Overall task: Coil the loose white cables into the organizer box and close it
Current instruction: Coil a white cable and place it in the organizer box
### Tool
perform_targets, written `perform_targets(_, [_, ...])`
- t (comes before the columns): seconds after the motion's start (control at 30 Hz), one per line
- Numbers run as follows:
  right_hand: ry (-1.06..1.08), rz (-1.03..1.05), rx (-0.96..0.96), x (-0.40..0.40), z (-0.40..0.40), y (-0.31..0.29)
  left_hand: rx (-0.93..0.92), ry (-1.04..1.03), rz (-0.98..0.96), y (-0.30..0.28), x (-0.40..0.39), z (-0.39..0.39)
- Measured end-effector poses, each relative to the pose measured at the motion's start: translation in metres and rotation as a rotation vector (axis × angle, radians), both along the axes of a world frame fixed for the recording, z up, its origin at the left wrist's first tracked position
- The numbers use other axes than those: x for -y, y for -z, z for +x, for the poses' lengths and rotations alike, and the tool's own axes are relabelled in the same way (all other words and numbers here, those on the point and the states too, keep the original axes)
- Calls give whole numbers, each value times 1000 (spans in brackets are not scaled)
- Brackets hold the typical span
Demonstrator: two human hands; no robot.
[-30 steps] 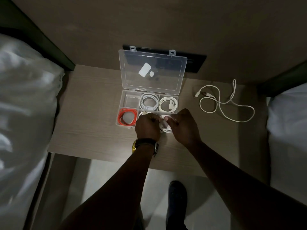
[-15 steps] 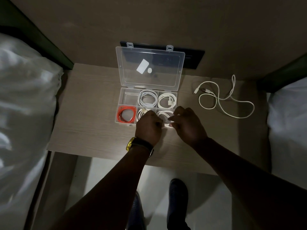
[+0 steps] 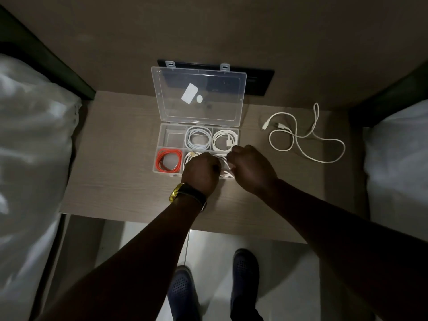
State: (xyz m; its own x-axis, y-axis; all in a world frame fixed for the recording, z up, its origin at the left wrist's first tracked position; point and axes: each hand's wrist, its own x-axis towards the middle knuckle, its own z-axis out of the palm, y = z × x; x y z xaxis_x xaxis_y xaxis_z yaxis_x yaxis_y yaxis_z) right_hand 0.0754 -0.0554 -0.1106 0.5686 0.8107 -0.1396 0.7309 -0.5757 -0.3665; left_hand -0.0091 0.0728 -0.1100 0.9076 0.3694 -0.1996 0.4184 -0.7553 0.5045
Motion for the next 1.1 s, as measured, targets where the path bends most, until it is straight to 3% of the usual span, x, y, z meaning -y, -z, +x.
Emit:
perform_targets(0.23, [-206, -97, 0, -8, 0, 4, 13, 113, 37, 0, -8, -14])
perform_targets(0.37, [-250, 32, 156, 23, -17, 14, 2, 134, 47, 1, -11, -15])
perform_targets(0.43, [-232, 63, 214, 48, -28, 25, 5, 175, 80, 3, -11, -20])
perform_targets(0.6, [-145, -87, 181, 48, -39, 31, -50, 263, 222, 6, 4, -37])
perform_targets(0.93, [-39, 164, -3, 49, -33, 9, 21, 217, 140, 8, 6, -45])
perform_targets(1.1, [164, 220, 55, 60, 4, 9, 70, 142, 110, 8, 9, -51])
